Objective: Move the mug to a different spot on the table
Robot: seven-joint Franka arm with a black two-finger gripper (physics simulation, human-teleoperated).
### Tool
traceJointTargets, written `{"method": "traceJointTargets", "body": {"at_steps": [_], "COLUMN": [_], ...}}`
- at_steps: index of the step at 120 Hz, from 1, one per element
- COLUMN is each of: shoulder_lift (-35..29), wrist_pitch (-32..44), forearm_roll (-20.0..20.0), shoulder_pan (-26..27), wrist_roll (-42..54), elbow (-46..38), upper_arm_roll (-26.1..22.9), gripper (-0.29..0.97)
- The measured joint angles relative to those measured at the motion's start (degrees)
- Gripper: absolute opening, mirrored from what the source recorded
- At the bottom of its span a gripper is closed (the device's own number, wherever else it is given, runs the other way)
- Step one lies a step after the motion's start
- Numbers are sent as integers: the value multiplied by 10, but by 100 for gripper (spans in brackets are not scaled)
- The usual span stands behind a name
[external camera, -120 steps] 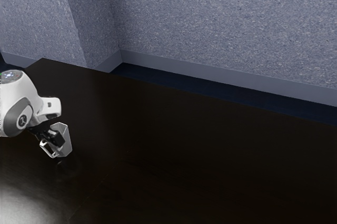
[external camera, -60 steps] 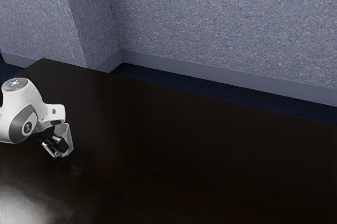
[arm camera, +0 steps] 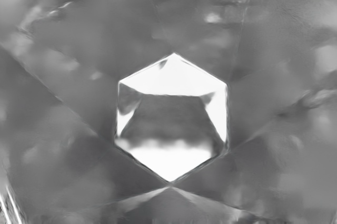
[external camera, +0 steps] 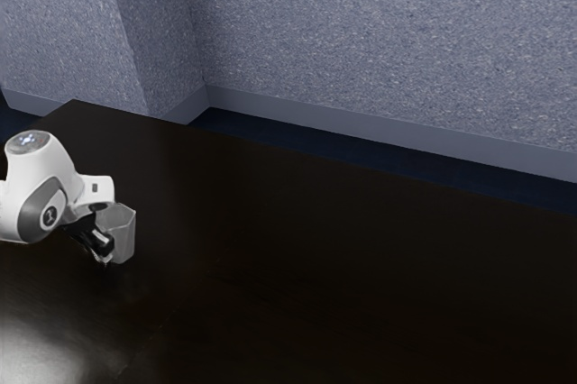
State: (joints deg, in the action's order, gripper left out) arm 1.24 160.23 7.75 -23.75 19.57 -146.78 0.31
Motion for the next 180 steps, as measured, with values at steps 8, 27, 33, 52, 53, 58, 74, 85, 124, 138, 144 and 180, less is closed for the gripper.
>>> {"method": "traceJointTargets", "body": {"at_steps": [8, 27, 33, 52, 53, 58, 74, 85, 124, 138, 144, 180], "shoulder_lift": [-22, -63, -60, -13, -11, -2, 13, 34, 84, 97, 103, 133], "wrist_pitch": [-2, 1, 10, 58, 62, 80, 129, 159, 214, 221, 223, 228], "forearm_roll": [1, 3, 3, 4, 4, 4, 2, 0, -25, -29, -32, -46], "shoulder_pan": [3, 3, 14, 40, 40, 52, 74, 88, 120, 127, 129, 141], "wrist_roll": [-2, -9, -11, -15, -16, -16, -17, -17, -17, -17, -17, -19], "elbow": [-4, -5, -1, 34, 35, 36, 38, 44, 46, 47, 48, 63], "upper_arm_roll": [-3, -35, -37, -45, -47, -42, -46, -52, -61, -61, -61, -62], "gripper": [16, 12, 11, 8, 7, 5, 0, -3, -10, -11, -11, -8]}}
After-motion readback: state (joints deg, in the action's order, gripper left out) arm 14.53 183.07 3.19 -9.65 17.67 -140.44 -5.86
